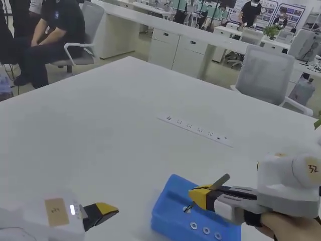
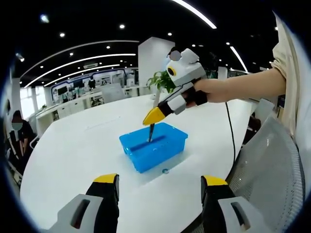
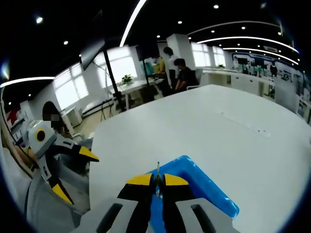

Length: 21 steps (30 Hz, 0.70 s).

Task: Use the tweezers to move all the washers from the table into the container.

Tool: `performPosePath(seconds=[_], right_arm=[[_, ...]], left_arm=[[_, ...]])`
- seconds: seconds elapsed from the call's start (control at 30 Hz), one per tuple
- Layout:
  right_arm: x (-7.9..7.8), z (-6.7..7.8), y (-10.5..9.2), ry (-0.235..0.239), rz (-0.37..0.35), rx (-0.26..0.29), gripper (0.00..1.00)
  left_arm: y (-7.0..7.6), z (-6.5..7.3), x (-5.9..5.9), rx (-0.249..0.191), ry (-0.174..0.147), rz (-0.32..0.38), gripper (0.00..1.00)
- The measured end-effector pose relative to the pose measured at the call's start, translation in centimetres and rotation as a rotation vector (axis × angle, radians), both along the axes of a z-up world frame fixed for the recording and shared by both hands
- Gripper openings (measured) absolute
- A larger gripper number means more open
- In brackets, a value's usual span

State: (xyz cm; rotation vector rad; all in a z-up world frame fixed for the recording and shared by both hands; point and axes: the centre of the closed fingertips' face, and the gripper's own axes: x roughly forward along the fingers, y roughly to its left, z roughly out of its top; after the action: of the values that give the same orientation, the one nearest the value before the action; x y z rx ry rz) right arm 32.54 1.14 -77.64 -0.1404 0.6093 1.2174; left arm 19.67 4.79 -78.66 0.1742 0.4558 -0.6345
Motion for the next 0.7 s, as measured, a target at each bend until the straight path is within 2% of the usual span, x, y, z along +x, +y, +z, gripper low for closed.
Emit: performPosePath(seconds=[0.23,0.7], right_arm=[[0.9,-1.0,0.2,0.022,-0.016,-0.02,0.03],[2.1,-3.7,0.3,0.047,-0.011,-0.099,0.03]], left_arm=[[0.0,0.0,0.0,0.0,-0.002,0.003,0.68],[0.2,0.1,0.2,0.001,-0.006,0.013,0.68]])
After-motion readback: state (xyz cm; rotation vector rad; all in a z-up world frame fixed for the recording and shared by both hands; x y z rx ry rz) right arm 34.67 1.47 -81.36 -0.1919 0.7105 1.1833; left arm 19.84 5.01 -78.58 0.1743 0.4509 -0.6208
